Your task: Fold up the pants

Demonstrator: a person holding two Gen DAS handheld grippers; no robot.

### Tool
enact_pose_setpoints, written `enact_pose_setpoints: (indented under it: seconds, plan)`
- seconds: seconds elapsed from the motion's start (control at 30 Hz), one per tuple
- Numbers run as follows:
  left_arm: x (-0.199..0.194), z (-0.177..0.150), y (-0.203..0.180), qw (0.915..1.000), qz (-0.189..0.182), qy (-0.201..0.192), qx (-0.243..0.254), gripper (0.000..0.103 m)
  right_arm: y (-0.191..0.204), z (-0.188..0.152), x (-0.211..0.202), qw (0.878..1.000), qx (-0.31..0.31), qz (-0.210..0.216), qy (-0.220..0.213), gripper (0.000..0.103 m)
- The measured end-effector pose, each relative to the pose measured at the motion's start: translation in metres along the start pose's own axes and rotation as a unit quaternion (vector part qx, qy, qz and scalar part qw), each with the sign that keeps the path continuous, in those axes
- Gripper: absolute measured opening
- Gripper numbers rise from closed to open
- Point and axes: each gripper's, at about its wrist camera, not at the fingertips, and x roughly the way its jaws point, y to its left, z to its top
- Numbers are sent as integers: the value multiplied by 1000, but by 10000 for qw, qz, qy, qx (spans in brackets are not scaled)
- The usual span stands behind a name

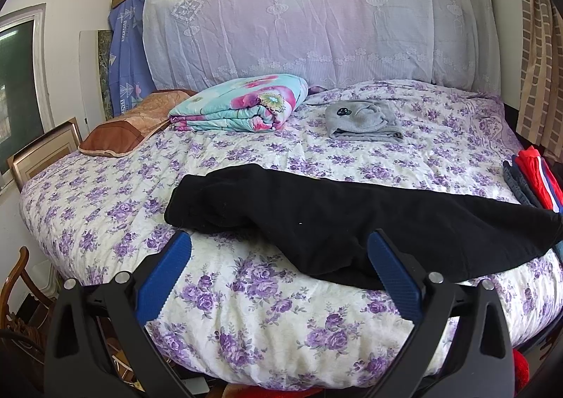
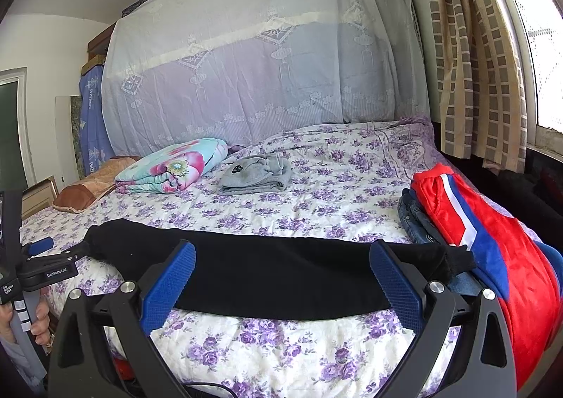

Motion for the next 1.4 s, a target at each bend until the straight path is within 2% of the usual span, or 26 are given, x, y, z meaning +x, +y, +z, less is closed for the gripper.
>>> enact_pose_setpoints:
  seconds: [1.17,1.27,1.4]
  plan:
    - [6,2,6,9999,-38,100,-8,98,-1,-1,0,10000,14,36,4,100]
    - [19,4,22,9992,-134,288,-251,98,-14,2,6,9996,232,129,112,100]
    - [40,1,41,9972,-358,466,-453,98,-46,3,17,9964,836,147,80,100]
